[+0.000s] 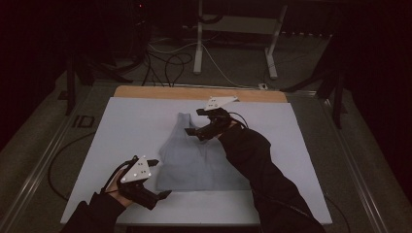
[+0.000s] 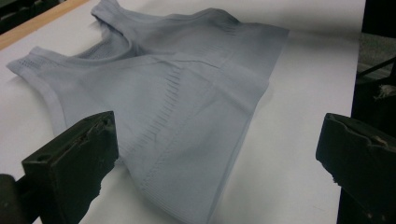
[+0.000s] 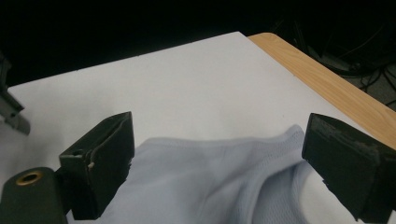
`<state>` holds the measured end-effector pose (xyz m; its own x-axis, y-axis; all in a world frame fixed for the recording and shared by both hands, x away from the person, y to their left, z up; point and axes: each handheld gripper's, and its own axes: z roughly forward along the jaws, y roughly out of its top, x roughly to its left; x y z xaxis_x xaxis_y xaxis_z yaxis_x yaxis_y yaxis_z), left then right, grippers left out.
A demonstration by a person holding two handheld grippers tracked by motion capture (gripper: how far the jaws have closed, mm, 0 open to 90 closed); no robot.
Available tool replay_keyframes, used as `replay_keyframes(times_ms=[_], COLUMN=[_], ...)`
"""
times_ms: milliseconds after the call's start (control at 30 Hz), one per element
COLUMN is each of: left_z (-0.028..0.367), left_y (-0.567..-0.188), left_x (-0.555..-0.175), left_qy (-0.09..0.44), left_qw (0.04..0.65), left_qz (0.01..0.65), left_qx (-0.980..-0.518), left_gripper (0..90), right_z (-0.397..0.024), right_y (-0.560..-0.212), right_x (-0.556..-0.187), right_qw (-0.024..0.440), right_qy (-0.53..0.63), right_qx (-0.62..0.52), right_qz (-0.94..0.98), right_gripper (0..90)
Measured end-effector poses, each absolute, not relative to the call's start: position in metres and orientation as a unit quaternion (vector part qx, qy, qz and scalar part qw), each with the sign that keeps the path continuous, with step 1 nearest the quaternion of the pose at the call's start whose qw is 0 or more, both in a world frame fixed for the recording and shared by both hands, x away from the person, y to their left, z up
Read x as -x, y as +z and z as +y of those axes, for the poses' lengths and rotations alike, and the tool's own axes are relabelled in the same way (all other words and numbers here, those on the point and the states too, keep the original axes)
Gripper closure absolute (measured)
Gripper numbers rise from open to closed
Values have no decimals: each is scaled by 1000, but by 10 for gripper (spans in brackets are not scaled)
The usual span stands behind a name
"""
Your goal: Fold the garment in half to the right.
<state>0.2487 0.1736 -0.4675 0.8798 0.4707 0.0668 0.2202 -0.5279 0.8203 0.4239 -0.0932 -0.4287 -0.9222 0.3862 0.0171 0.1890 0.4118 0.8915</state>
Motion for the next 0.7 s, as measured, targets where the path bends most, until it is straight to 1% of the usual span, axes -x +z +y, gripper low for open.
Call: replay_keyframes(times_ms=[267,333,433,500,700], left_z=[175,176,177,179,183], left_y=[-477,-480,-484,-487,-493], left_x=[-254,-256,-258,-260,-267], left_qy=[123,109,100,96,84], left_qw=[430,430,427,425,416], left_qz=[204,199,189,186,174], left_qx=[-871,-874,-878,-881,-889], left_gripper=[2,3,3,3,3], right_z=[-72,-67,-59,-55,-45], right_y=[-433,-434,-436,-437,-441], right_x=[-444,-449,-455,-460,-475], right_qw=[97,99,102,111,114], right_qy=[505,502,499,496,491], right_qx=[-179,-182,-192,-193,-204], right_qz=[839,840,839,839,839], right_gripper=[94,93,93,93,93])
